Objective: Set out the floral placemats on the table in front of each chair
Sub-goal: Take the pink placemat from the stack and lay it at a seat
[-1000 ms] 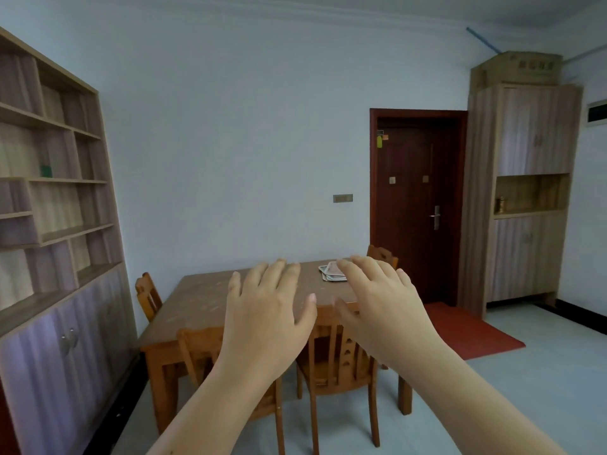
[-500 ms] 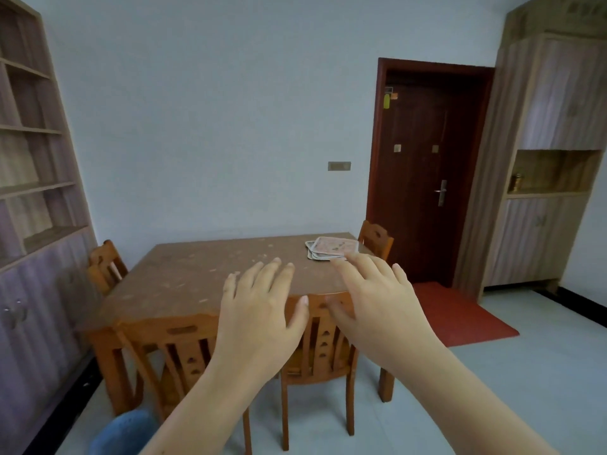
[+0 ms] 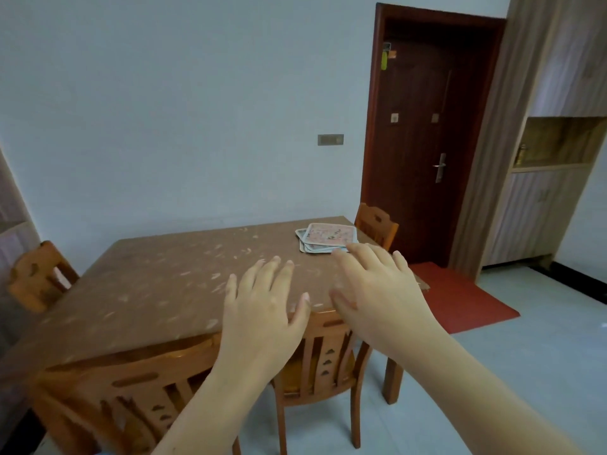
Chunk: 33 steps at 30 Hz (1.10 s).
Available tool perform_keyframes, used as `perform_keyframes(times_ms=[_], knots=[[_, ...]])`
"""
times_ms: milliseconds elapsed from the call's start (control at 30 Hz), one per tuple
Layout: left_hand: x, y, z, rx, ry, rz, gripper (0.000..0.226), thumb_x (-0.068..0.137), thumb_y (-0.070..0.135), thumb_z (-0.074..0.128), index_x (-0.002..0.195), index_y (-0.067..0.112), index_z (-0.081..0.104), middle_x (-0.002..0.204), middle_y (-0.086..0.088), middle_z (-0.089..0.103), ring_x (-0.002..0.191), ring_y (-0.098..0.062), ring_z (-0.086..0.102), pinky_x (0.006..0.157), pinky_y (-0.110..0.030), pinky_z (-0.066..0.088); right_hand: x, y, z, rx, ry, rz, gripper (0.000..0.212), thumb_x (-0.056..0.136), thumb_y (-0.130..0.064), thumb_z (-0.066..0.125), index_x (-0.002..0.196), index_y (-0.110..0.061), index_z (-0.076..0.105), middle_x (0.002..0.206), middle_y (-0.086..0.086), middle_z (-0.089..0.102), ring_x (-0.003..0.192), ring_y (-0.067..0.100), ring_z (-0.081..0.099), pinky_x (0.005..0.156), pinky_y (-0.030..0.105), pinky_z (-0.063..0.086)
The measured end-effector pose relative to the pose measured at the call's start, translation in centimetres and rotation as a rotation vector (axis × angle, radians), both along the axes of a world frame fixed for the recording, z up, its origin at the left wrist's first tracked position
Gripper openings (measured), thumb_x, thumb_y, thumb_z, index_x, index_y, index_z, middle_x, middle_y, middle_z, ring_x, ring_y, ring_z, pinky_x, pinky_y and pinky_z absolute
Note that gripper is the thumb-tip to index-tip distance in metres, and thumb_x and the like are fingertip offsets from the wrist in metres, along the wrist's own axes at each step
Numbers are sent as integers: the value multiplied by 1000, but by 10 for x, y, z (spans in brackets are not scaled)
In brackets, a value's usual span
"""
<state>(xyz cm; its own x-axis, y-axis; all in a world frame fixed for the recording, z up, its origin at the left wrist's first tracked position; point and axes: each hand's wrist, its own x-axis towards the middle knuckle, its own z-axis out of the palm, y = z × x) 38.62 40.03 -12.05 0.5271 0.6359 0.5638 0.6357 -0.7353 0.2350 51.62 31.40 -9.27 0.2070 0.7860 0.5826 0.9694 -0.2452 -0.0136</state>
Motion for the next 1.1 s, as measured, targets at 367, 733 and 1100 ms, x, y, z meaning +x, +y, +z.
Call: perform_keyframes(times_ms=[367,733,1100], knots=[[66,133,-21,-114,-15,-41,53,88,48,38,137,29,31,147,6,34,137,-15,24,114,-43,12,62,133,-34,-81,128,-41,52,84,-36,52,131,-21,37,141,5,42,130,26,36,108,52,26],[194,215,-42,-100,-36,8,50,86,39,51,132,22,42,142,0,43,133,-22,32,112,-47,16,198,221,-54,-80,162,-59,44,84,-32,50,125,-17,44,135,6,48,123,26,43,101,44,33],[329,280,-78,-165,-6,20,46,84,32,57,127,17,49,137,-3,49,130,-24,38,110,-50,21,336,285,-82,-188,226,-91,45,88,-34,46,129,-19,38,138,3,43,126,24,38,108,48,28]])
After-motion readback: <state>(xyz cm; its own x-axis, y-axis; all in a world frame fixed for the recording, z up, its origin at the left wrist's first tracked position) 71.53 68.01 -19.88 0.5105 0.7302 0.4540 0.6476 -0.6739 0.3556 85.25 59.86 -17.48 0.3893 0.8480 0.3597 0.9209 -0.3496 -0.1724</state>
